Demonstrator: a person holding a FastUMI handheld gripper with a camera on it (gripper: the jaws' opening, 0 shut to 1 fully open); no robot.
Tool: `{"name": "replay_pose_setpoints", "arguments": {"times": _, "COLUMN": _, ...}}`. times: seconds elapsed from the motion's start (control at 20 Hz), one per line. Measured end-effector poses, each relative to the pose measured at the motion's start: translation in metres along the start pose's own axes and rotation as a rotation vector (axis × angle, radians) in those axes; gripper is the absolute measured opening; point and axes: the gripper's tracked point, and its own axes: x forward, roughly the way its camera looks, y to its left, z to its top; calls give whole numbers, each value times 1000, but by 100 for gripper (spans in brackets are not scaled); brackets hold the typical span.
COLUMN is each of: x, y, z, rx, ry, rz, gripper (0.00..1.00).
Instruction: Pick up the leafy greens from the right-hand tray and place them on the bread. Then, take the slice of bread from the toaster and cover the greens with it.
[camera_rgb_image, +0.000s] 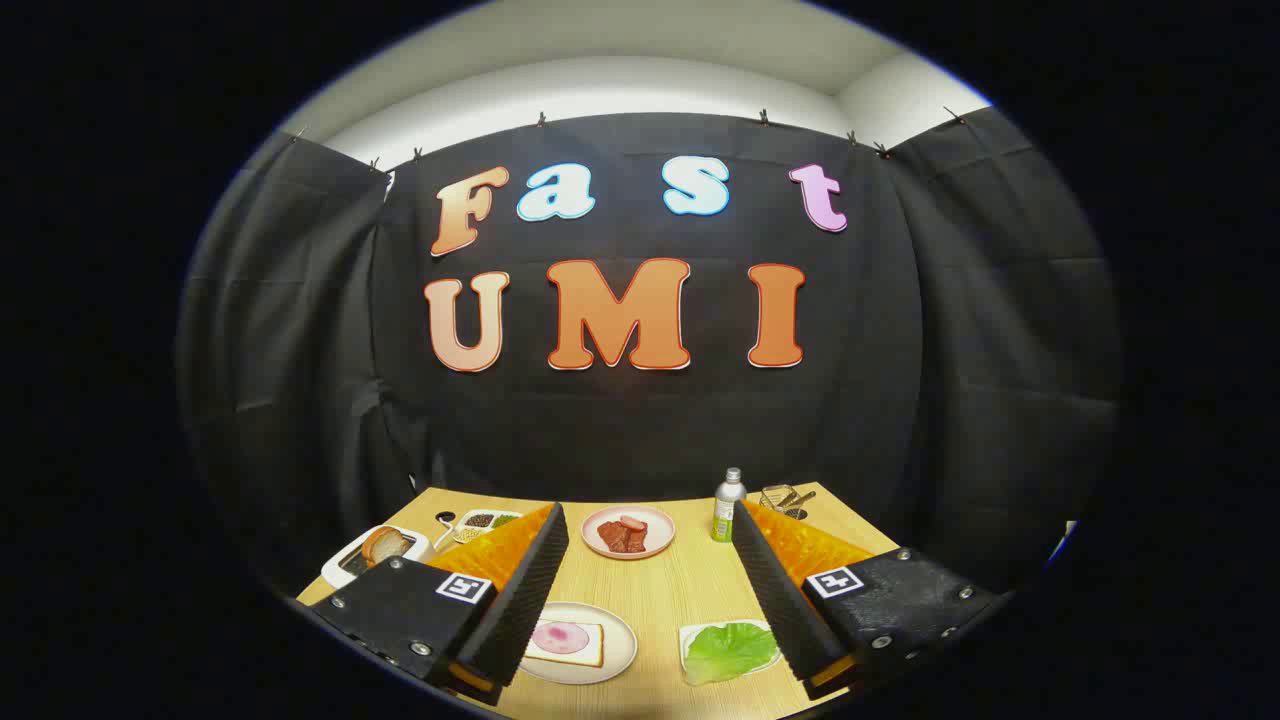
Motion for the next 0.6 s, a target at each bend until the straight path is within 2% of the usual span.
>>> {"name": "replay_pose_setpoints", "arguments": {"times": 0.6, "x": 12, "y": -5, "z": -18, "rx": -38, "ry": 42, "rz": -16, "gripper": 98}}
